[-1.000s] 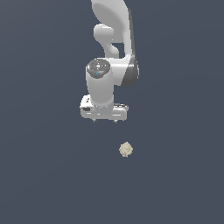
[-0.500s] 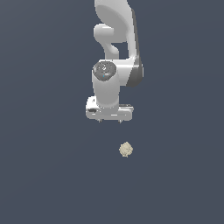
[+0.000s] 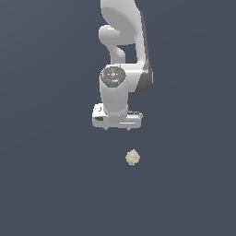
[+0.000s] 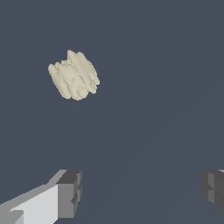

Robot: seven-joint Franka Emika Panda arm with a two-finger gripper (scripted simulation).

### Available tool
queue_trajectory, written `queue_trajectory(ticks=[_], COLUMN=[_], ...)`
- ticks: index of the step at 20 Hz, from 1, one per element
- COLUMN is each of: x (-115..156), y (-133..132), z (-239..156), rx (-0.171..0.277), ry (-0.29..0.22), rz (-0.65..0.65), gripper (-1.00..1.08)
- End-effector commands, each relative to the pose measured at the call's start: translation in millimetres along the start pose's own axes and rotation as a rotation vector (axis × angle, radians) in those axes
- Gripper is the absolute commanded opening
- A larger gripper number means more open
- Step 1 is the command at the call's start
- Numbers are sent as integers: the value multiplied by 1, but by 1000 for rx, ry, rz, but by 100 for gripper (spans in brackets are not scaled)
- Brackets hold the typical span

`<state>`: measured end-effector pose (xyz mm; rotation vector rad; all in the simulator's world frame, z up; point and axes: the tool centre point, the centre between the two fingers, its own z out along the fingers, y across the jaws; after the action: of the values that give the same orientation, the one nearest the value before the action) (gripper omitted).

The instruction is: Pick up the object and move it to a goal position.

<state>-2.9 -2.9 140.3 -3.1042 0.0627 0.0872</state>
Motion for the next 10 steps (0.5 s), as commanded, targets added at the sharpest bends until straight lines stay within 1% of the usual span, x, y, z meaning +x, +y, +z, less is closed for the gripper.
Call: queue_trajectory(ticks=[1, 5, 10], x=[6, 20, 44], y=[-4, -14, -32], z=[2, 7, 17], rx=[-3, -12, -25], ry=[2, 8, 19], rz=[-31, -105, -235], gripper=[100, 100, 100])
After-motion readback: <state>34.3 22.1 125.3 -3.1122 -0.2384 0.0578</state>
